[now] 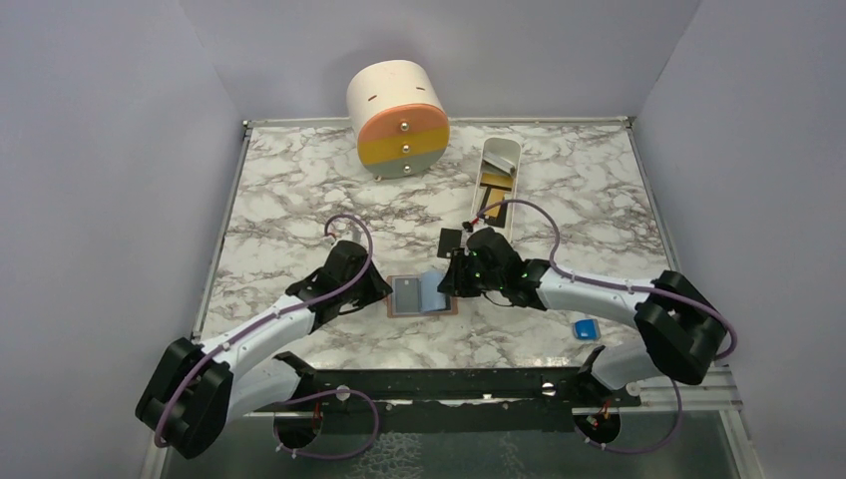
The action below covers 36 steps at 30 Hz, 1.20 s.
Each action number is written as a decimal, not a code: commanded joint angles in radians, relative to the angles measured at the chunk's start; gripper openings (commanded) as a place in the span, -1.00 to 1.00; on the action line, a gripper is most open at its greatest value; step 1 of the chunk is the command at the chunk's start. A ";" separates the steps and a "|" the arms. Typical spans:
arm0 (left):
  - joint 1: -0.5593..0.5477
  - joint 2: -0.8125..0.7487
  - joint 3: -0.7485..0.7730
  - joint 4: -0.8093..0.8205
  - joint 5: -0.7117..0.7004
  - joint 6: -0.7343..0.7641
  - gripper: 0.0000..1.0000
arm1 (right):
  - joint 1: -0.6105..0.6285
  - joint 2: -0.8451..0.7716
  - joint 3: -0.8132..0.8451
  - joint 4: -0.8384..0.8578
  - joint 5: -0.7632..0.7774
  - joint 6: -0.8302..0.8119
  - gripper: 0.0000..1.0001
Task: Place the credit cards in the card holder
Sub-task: Turn over the card slot in the card holder, then pick up the credit card from the storage box.
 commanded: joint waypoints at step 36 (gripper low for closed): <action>0.011 -0.260 0.194 -0.092 0.070 0.267 0.58 | -0.447 0.529 0.767 -0.071 0.410 -1.337 -0.02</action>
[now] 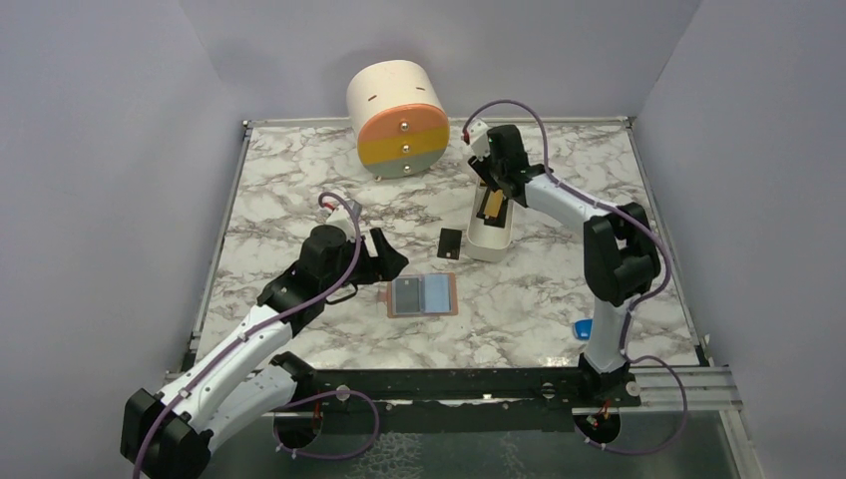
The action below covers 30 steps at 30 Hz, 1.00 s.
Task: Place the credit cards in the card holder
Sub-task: Pick up the credit card from the storage box.
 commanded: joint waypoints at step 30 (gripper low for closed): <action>0.008 -0.056 0.036 -0.036 -0.101 0.075 0.59 | -0.039 0.290 0.177 0.252 0.113 -0.293 -0.52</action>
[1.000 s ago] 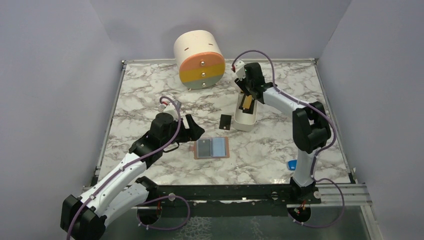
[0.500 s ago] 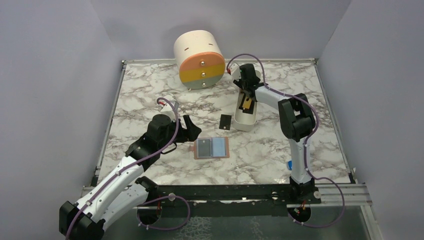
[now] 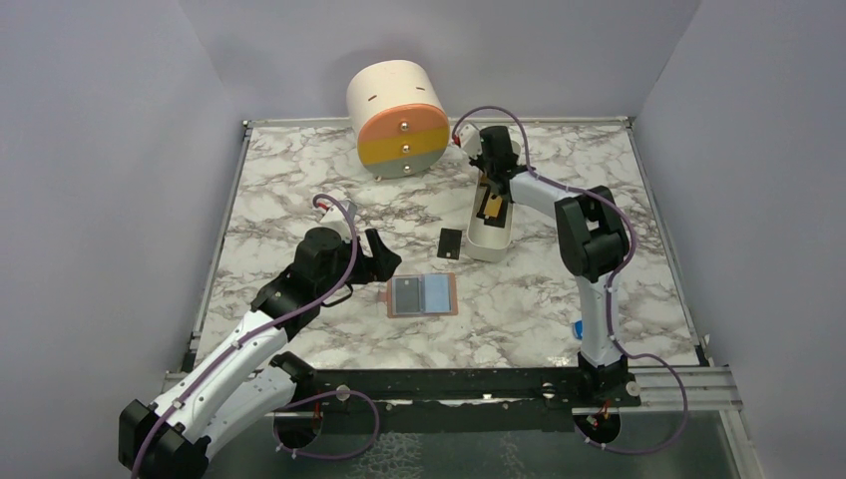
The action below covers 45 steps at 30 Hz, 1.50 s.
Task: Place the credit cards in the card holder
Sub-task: Pick up the credit card from the storage box.
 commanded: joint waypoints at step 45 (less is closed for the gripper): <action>0.008 0.066 -0.062 0.125 0.084 -0.093 0.58 | -0.019 -0.368 -0.167 -0.424 -0.290 0.543 -0.98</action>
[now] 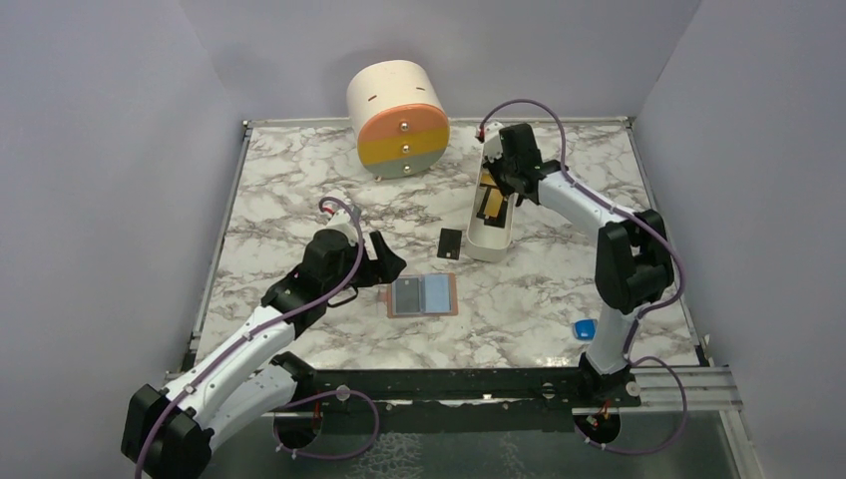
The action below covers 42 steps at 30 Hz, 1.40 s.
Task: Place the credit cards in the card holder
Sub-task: Pick up the credit card from the storage box.
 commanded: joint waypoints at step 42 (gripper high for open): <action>-0.005 0.130 -0.050 0.704 0.399 -0.623 0.30 | 0.037 -0.882 -0.805 0.640 -0.940 1.312 -0.98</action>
